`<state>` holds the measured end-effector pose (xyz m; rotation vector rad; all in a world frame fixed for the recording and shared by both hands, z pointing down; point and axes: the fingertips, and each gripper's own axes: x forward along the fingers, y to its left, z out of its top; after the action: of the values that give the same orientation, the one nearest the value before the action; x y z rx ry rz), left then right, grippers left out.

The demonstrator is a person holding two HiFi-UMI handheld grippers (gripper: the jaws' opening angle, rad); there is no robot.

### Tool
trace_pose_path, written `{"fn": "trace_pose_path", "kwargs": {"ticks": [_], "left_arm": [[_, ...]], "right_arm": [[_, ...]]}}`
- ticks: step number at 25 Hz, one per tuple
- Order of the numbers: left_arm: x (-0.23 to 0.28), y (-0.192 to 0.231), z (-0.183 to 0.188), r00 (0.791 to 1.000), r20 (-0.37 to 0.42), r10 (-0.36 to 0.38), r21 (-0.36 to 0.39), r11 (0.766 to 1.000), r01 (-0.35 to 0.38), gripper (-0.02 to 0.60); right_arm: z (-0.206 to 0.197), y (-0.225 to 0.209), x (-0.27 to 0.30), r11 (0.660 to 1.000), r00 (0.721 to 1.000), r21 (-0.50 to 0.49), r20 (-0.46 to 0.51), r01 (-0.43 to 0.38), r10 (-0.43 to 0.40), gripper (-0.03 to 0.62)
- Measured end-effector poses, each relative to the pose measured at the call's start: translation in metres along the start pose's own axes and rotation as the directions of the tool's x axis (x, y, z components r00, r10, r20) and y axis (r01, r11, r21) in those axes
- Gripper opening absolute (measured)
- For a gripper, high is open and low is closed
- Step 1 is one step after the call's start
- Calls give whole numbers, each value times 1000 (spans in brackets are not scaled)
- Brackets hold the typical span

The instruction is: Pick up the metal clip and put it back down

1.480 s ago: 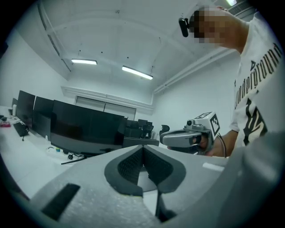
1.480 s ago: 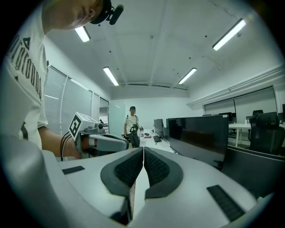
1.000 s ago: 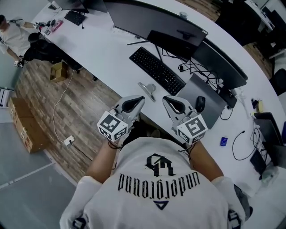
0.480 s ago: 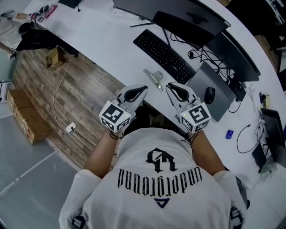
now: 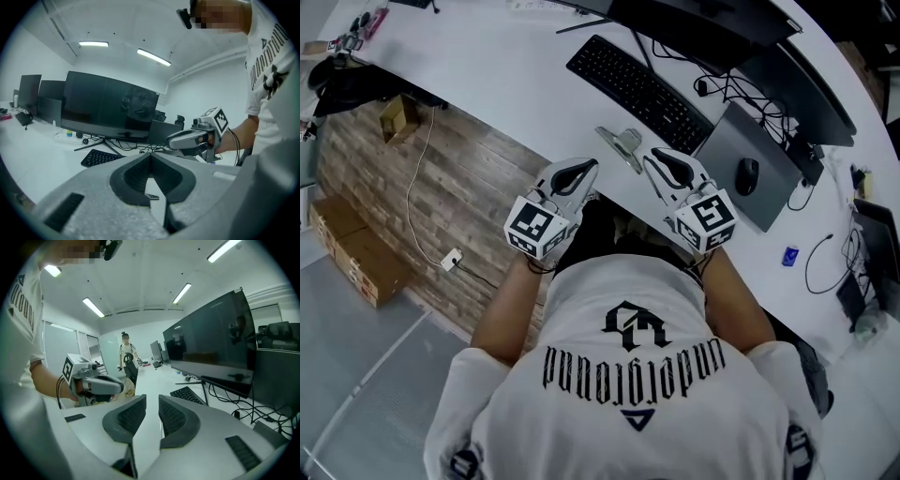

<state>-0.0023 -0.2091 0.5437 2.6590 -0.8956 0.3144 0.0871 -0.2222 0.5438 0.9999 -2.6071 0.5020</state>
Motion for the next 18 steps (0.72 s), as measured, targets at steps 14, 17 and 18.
{"fn": "trace_pose_path", "kwargs": {"ticks": [14,17,18], "left_arm": [[52,46,-69,991,-115,-74,-71,995,66,12],[62,51,-78,988,-130,-86,-80,994,76,12],[65,53,-81,987,-132,-91,-83,993,80,12]], "right_arm": [[-103,-56,68,991,978,92,-197,94,-75,107],[-120,-64,79,989,971,108,-228,103,-76,107],[-126,-66,82,988,968,110,-238,104,-75,107]]}}
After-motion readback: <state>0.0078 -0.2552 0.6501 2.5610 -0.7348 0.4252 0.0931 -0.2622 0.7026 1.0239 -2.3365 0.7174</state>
